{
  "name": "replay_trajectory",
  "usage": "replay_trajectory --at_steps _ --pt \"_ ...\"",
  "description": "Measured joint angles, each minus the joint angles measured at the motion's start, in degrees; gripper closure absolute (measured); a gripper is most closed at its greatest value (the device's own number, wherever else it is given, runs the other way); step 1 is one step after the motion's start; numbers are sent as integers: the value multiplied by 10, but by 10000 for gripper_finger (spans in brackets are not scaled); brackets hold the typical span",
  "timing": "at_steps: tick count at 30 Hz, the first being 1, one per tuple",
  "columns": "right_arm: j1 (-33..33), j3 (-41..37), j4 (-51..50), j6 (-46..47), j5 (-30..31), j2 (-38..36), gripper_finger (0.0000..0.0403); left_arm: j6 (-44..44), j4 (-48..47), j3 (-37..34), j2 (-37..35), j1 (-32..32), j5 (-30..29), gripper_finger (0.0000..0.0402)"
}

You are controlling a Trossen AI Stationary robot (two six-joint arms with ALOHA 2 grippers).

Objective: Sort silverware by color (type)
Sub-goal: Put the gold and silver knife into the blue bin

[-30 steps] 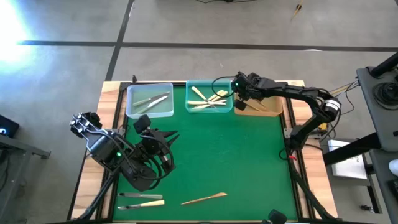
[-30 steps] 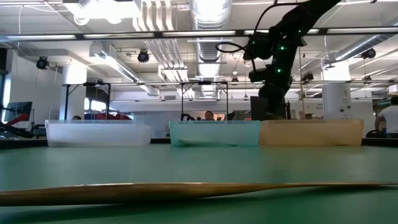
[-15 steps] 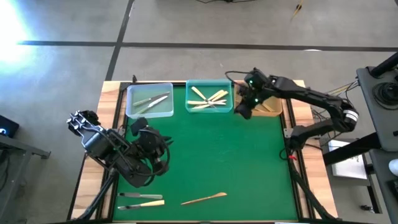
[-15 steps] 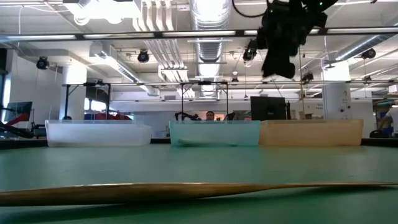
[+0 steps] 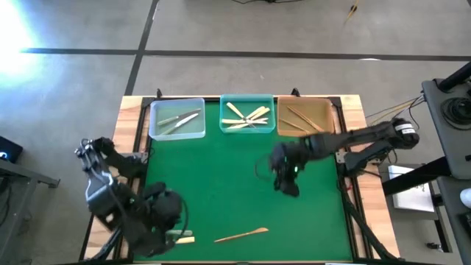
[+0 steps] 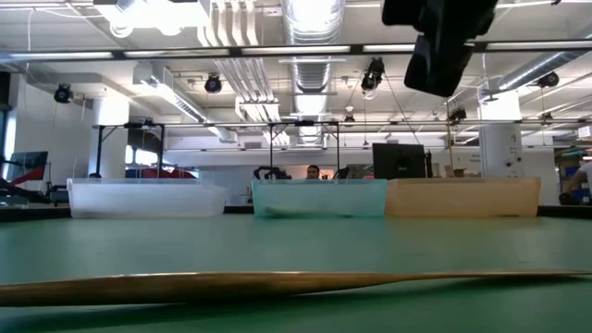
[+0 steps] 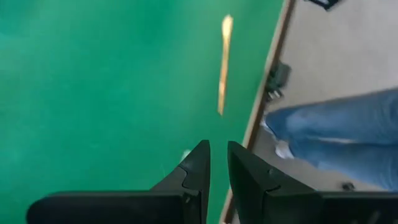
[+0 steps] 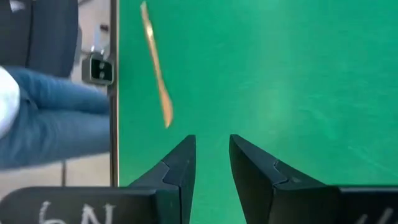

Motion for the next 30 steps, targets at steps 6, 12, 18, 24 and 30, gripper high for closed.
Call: replay_trajectory --at_steps 6,12,18,24,30 --pt "126 13 42 9 52 46 320 -36 75 -50 17 -79 40 363" --pt "204 44 55 10 105 87 327 -38 162 -104 42 -123 61 363" --pt "238 77 54 63 116 115 331 -33 260 -155 66 -124 63 363" --pt "251 100 55 101 115 131 332 -33 267 -188 112 -128 93 363" --pt "254 107 54 104 125 129 331 20 245 -200 170 -127 104 363"
